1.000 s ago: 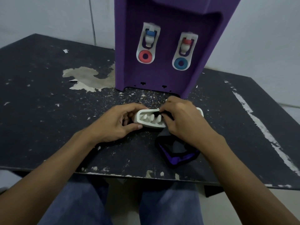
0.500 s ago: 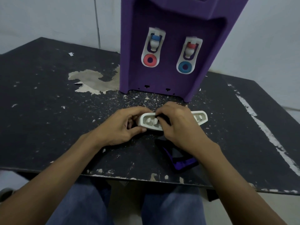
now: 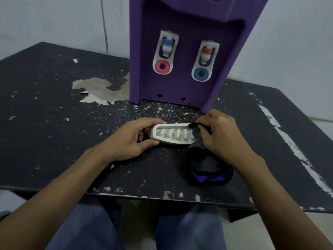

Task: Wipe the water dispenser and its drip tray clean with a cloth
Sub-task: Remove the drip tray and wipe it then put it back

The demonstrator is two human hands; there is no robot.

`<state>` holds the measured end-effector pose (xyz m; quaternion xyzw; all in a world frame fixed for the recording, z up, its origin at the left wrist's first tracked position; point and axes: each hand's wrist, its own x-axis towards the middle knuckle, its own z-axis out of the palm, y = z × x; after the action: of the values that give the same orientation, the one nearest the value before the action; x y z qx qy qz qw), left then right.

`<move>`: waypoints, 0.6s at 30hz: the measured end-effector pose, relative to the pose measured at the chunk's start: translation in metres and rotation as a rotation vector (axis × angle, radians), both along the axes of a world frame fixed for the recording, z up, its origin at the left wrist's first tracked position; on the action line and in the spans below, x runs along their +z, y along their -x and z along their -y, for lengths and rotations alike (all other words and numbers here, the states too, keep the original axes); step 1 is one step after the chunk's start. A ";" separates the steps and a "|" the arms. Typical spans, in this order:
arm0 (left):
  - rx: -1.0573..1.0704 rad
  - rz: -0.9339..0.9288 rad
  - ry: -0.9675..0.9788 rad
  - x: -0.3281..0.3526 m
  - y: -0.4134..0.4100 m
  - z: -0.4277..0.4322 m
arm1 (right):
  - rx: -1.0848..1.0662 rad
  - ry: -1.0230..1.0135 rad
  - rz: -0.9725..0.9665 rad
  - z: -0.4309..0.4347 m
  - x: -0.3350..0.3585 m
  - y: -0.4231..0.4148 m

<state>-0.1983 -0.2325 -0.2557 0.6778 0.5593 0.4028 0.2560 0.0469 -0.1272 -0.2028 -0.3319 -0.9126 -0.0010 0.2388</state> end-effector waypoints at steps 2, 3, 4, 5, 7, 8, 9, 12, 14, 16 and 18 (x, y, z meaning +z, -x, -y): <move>0.000 -0.011 -0.001 0.000 0.000 0.000 | -0.062 -0.001 -0.074 -0.002 -0.002 -0.008; -0.003 -0.014 -0.001 0.000 0.000 0.000 | -0.076 0.005 -0.118 -0.001 -0.002 -0.011; -0.007 -0.014 -0.001 0.000 -0.001 -0.001 | -0.078 0.016 -0.163 0.001 -0.002 -0.012; -0.006 -0.013 0.000 0.001 -0.002 -0.001 | -0.070 0.036 -0.206 0.003 -0.003 -0.011; 0.015 -0.017 -0.002 0.003 -0.003 0.000 | -0.029 0.068 -0.292 0.010 -0.003 -0.005; 0.024 -0.013 -0.005 0.005 -0.004 0.000 | 0.002 0.076 -0.334 0.014 -0.003 -0.001; 0.028 -0.001 -0.005 0.006 -0.004 0.001 | 0.035 0.088 -0.364 0.018 -0.003 0.005; 0.026 0.034 0.006 0.006 -0.003 0.001 | 0.070 0.094 -0.337 0.028 -0.005 0.021; 0.018 0.050 0.011 0.006 -0.003 0.000 | 0.099 0.051 -0.268 0.029 -0.010 0.028; 0.009 0.073 0.009 0.007 -0.003 -0.001 | 0.149 0.010 -0.199 0.028 -0.015 0.030; 0.012 0.087 0.008 0.007 -0.003 -0.001 | 0.166 0.002 -0.175 0.027 -0.017 0.027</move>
<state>-0.1953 -0.2314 -0.2489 0.6554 0.5532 0.4311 0.2804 0.0198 -0.1543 -0.2200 -0.2541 -0.9127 0.0488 0.3162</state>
